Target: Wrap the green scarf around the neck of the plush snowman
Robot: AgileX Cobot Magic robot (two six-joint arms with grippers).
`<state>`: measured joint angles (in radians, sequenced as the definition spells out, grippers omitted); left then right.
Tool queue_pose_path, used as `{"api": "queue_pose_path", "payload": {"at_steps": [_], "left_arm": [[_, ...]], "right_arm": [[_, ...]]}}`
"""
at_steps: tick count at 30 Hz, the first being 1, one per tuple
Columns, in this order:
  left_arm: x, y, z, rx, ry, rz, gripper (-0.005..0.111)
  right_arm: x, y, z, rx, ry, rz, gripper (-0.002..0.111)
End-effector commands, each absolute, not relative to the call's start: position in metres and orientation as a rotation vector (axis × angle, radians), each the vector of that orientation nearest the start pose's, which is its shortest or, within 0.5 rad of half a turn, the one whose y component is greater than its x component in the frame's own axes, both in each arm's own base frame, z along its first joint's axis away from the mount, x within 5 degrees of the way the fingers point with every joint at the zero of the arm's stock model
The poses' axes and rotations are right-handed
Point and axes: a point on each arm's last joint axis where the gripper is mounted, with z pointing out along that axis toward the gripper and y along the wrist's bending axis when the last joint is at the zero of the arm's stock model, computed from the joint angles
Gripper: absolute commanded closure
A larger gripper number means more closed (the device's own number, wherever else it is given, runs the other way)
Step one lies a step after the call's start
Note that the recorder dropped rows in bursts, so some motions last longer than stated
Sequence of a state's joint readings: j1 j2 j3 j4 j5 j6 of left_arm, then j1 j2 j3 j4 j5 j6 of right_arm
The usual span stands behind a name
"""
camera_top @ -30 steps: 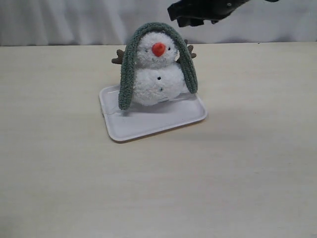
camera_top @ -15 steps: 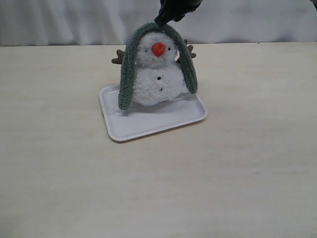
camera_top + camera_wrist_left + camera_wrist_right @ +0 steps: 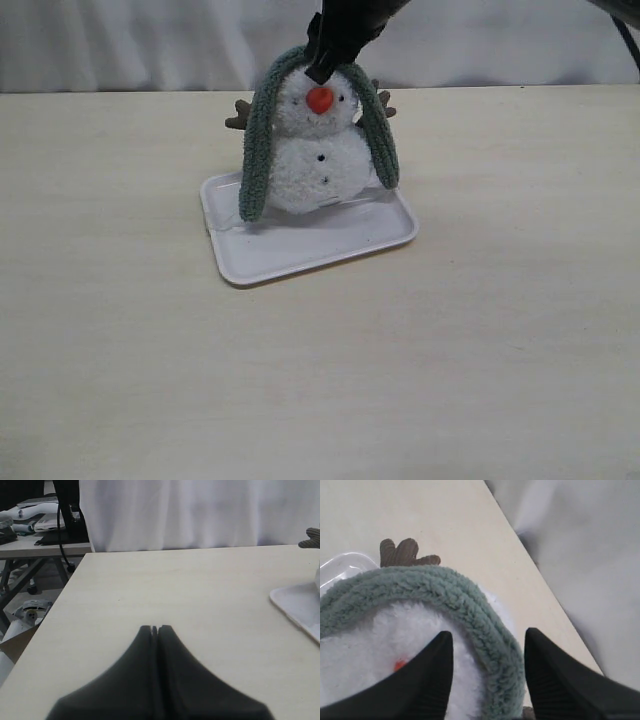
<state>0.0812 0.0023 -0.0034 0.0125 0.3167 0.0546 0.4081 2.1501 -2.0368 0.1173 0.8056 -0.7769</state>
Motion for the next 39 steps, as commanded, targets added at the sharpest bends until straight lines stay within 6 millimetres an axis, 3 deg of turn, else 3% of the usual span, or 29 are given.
{"api": "queue_pose_path", "payload": {"at_steps": [1,7,14,23,26,33,39], "left_arm": [[0.054,0.005,0.186,-0.014,1.79,0.11,0.107],[0.054,0.005,0.186,-0.014,1.79,0.11,0.107],[0.054,0.005,0.186,-0.014,1.79,0.11,0.107],[0.054,0.005,0.186,-0.014,1.79,0.11,0.107],[0.054,0.005,0.186,-0.014,1.79,0.11,0.107],[0.054,0.005,0.186,-0.014,1.79,0.11,0.107],[0.054,0.005,0.186,-0.014,1.79,0.11,0.107]], "right_arm": [[0.463,0.205,0.276,-1.327,1.992,-0.11,0.065],[0.468,0.206,0.277,-1.246,1.974,-0.117,0.068],[0.469,0.213,0.281,-1.24,1.914,-0.125,0.104],[0.477,0.215,0.286,-1.13,1.842,-0.131,0.104],[0.481,0.217,0.28,-1.115,1.825,-0.133,0.104],[0.489,0.22,0.243,-1.167,1.896,-0.134,0.104],[0.488,0.217,0.232,-1.238,1.941,-0.179,0.104]]}}
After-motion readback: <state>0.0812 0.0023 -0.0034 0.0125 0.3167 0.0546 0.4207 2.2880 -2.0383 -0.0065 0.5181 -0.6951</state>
